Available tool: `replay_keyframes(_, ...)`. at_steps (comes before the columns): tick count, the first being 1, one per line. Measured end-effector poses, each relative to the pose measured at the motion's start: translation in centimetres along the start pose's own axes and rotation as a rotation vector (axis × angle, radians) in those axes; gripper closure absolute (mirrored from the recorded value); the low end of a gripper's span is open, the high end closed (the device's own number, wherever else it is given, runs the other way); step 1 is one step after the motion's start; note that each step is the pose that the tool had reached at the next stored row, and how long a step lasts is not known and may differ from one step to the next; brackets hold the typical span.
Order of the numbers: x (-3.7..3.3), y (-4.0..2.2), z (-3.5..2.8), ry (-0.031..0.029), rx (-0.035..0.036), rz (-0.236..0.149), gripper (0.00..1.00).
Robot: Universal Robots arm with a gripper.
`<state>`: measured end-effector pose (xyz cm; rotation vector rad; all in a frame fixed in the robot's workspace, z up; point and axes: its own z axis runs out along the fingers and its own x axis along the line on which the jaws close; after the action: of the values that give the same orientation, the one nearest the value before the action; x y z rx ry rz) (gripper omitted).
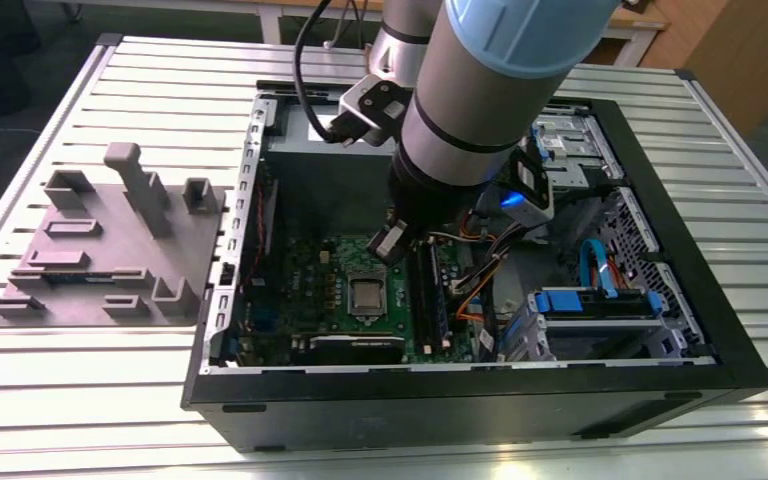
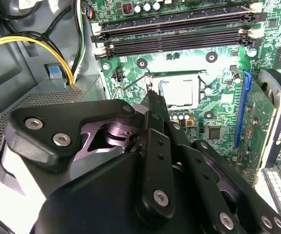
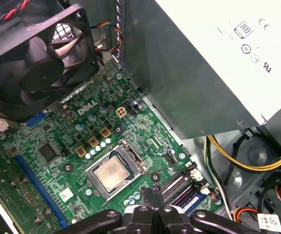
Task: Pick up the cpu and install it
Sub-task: 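Install the first cpu locking lever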
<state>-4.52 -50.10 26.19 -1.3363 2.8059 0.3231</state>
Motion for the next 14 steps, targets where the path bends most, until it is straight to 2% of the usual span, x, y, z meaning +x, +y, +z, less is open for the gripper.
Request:
replay_keyframes(7, 0.0, 0.0, 0.0, -0.0001, 0.0001, 0.0, 0.89)
replay_keyframes(8, 0.0, 0.0, 0.0, 0.0, 0.0001, 0.0, 0.83)
replay_keyframes(13, 0.0, 0.0, 0.0, -0.0001, 0.0001, 0.0, 0.84)
replay_keyframes(14, 0.0, 0.0, 0.0, -0.0001, 0.0001, 0.0, 0.9)
